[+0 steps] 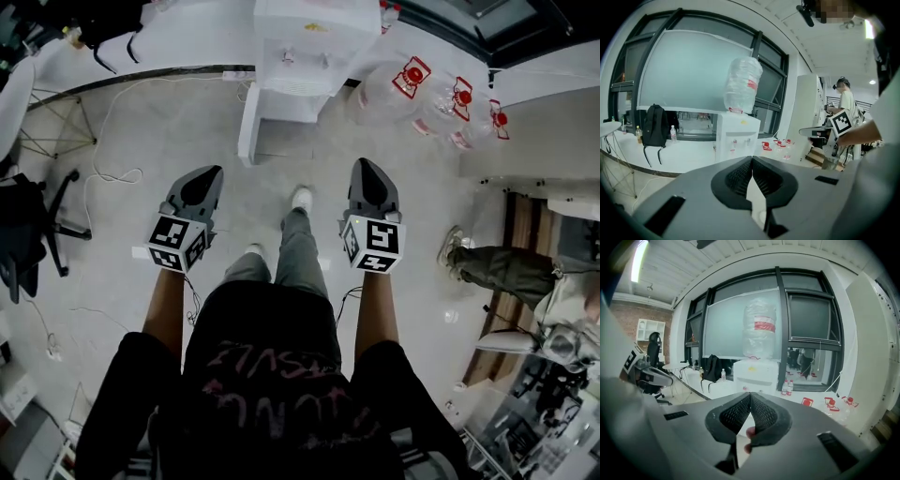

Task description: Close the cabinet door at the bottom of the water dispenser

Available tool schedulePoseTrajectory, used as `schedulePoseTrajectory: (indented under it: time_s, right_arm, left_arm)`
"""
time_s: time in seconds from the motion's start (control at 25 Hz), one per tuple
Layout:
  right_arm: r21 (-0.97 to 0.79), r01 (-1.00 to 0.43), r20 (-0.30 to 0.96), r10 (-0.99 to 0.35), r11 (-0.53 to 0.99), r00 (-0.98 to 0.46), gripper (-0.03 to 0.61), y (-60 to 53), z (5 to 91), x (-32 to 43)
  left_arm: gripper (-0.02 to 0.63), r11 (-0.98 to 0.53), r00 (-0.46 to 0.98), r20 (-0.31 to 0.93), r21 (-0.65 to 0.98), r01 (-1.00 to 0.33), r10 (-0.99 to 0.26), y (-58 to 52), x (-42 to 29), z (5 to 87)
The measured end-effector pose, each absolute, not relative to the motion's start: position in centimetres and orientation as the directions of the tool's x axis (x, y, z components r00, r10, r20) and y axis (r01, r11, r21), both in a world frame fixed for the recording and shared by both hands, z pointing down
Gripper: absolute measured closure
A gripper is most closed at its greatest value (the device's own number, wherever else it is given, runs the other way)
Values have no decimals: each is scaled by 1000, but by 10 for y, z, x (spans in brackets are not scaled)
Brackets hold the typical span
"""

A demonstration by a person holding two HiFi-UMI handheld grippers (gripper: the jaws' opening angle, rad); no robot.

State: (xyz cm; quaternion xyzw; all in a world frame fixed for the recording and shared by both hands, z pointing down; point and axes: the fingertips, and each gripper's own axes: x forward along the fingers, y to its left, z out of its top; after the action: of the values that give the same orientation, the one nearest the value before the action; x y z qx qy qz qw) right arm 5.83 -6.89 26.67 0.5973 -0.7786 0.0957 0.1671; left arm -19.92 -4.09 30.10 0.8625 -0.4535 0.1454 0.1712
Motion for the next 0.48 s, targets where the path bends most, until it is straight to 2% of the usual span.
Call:
schedulePoseTrajectory:
  time_s: [0.48]
  right_arm:
    - [41, -937, 410, -861, 346, -300, 565, -153, 382, 71]
  left_arm:
    - [598, -485, 501, 449, 159, -860, -740, -108, -185, 412]
